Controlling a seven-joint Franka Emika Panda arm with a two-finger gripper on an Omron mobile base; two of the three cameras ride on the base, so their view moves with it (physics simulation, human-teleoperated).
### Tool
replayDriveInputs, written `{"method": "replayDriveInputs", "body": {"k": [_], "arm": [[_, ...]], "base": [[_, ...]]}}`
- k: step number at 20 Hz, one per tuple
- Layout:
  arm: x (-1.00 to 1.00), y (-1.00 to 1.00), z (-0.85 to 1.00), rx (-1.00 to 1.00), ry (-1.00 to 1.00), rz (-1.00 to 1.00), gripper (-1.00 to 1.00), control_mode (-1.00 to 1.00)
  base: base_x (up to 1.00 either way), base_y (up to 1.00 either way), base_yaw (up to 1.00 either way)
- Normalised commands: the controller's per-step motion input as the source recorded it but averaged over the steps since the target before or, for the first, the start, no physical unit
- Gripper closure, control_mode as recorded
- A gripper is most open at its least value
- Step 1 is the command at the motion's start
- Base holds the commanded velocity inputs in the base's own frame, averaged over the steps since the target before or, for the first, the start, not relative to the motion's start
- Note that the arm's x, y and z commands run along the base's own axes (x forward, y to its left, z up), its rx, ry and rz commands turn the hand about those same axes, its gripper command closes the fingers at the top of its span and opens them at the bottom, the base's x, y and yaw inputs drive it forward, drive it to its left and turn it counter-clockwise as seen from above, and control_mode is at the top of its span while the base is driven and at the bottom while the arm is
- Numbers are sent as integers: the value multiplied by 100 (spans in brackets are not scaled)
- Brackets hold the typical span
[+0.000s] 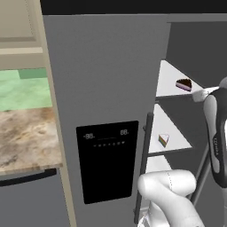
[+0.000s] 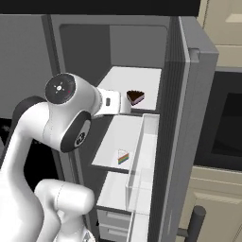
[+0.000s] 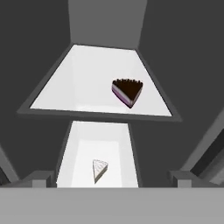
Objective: Take the cakes from the fridge and place them on the empty tray on the dining counter.
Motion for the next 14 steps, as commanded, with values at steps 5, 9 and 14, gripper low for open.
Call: {"method": "replayDriveInputs", "body": {"k": [5, 9, 14], "arm": [[14, 2, 0, 5, 0, -4, -100, -100], [41, 5, 0, 0, 0, -3, -100, -100], [42, 1, 0, 0, -2, 0, -100, -100]], "base": [[0, 0, 0], [0, 0, 0], [0, 0, 0]]}}
